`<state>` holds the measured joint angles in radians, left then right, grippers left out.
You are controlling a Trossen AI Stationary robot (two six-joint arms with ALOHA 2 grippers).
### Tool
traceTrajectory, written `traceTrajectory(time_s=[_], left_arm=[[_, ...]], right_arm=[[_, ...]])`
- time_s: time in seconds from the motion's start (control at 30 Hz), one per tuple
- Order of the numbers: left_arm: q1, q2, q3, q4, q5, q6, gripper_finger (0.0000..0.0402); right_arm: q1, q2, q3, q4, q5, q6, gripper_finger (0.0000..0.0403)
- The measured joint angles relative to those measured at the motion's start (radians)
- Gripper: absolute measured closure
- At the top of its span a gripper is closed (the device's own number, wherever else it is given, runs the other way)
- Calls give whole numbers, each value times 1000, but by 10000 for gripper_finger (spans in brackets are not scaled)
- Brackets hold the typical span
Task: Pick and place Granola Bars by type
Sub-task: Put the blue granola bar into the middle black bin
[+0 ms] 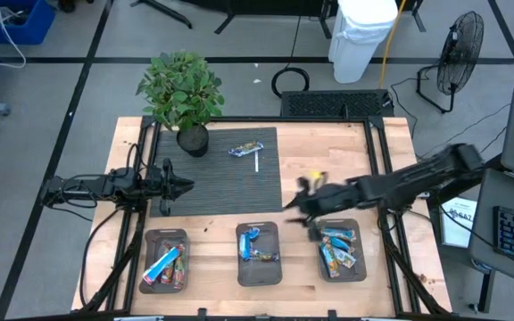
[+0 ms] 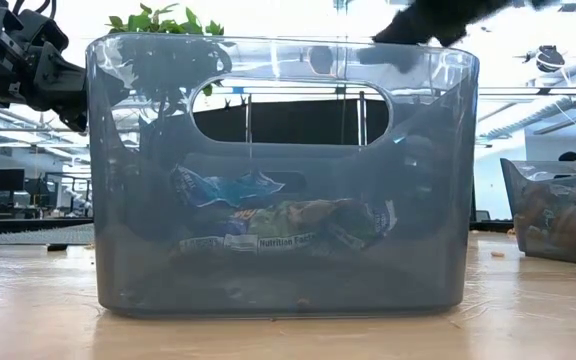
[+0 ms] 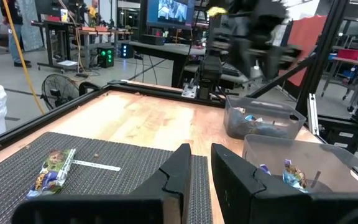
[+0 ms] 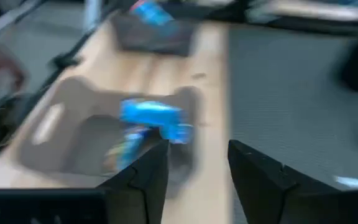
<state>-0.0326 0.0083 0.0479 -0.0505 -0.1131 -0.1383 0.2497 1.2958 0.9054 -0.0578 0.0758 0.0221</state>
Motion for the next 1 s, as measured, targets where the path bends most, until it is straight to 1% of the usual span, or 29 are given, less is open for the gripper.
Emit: traceTrajectory(time_s=[0.1,0.17,0.3,0.43,0.53,0.63,0.7,0.87,0.93,1.0], left_arm=[[0,0,0,0,0,0,334],[0,0,0,0,0,0,334],[0,0,0,0,0,0,334],[0,0,0,0,0,0,334],[0,0,0,0,0,0,334],[0,0,0,0,0,-4,334],[0,0,0,0,0,-4,334],[0,0,0,0,0,2,334],[0,0,0,0,0,3,334],[0,0,0,1,0,2,334]], right_arm=[[-9,-173,-197,144,125,30,251],[-16,-281,-300,209,161,30,252],[-48,-479,-450,278,164,25,253],[-90,-649,-574,295,163,-8,253],[-127,-763,-677,371,161,-15,253],[-164,-856,-763,431,159,-19,253],[-187,-902,-803,440,158,-19,253],[-229,-976,-848,430,154,-33,253],[-248,-988,-849,415,126,-43,253],[-268,-994,-849,408,73,-49,253]])
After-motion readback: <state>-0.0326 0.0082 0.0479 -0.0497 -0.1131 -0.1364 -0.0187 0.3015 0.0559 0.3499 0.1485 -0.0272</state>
